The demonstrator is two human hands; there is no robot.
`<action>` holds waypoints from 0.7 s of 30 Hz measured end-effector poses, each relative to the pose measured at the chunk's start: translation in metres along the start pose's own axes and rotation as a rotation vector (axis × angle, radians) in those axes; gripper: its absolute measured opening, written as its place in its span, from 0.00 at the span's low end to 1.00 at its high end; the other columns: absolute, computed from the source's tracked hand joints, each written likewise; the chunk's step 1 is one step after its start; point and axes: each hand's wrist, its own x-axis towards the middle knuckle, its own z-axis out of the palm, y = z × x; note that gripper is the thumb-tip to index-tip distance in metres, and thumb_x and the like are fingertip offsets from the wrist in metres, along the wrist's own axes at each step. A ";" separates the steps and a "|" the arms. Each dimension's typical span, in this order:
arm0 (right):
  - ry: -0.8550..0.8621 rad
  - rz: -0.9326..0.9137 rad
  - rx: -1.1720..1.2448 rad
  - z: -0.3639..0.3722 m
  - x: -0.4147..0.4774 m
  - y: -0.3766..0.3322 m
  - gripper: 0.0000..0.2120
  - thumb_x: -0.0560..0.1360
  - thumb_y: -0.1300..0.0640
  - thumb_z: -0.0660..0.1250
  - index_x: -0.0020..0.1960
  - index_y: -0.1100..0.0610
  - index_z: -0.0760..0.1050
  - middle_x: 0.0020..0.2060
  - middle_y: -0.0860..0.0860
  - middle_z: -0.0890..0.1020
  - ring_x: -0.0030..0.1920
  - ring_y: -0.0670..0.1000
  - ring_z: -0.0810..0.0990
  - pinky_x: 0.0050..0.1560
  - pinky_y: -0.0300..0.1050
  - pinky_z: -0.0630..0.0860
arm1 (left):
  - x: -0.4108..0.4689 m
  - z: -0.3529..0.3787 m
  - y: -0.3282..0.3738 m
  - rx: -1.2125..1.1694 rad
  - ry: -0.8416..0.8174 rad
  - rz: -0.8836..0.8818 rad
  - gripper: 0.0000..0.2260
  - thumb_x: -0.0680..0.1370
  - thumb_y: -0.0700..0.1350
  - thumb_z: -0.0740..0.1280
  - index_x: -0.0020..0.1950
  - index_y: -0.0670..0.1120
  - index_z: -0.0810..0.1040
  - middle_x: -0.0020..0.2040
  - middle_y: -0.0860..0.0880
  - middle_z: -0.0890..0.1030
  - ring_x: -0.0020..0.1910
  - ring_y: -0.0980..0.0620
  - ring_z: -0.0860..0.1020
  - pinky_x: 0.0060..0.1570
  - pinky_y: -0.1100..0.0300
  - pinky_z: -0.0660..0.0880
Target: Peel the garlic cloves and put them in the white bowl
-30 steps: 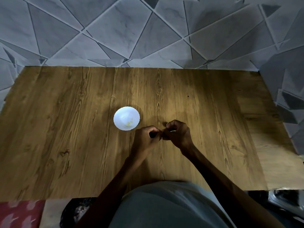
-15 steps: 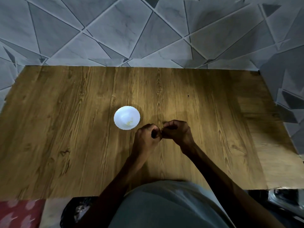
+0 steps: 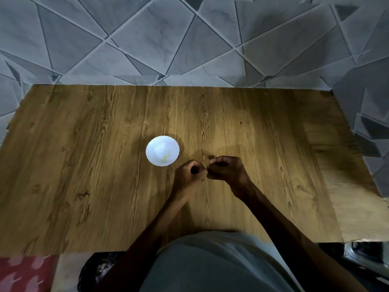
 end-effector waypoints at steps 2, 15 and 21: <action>-0.013 0.019 0.038 -0.001 0.001 0.001 0.11 0.74 0.66 0.71 0.55 0.69 0.77 0.47 0.65 0.83 0.47 0.60 0.84 0.48 0.52 0.83 | 0.000 0.000 0.000 -0.193 -0.059 -0.127 0.06 0.77 0.40 0.66 0.41 0.44 0.81 0.34 0.49 0.81 0.35 0.54 0.78 0.37 0.60 0.76; -0.140 -0.017 0.018 -0.006 0.002 -0.001 0.12 0.75 0.66 0.69 0.58 0.66 0.78 0.51 0.63 0.83 0.52 0.60 0.84 0.53 0.52 0.82 | 0.002 -0.004 0.006 -0.449 -0.080 -0.275 0.08 0.80 0.39 0.64 0.43 0.41 0.80 0.32 0.47 0.80 0.34 0.53 0.77 0.34 0.63 0.73; -0.096 0.033 0.034 -0.006 0.006 -0.004 0.13 0.74 0.66 0.70 0.58 0.66 0.76 0.49 0.63 0.83 0.50 0.58 0.85 0.48 0.48 0.82 | 0.003 -0.003 0.005 -0.559 -0.108 -0.409 0.07 0.79 0.39 0.64 0.44 0.41 0.80 0.35 0.46 0.80 0.37 0.52 0.77 0.36 0.62 0.72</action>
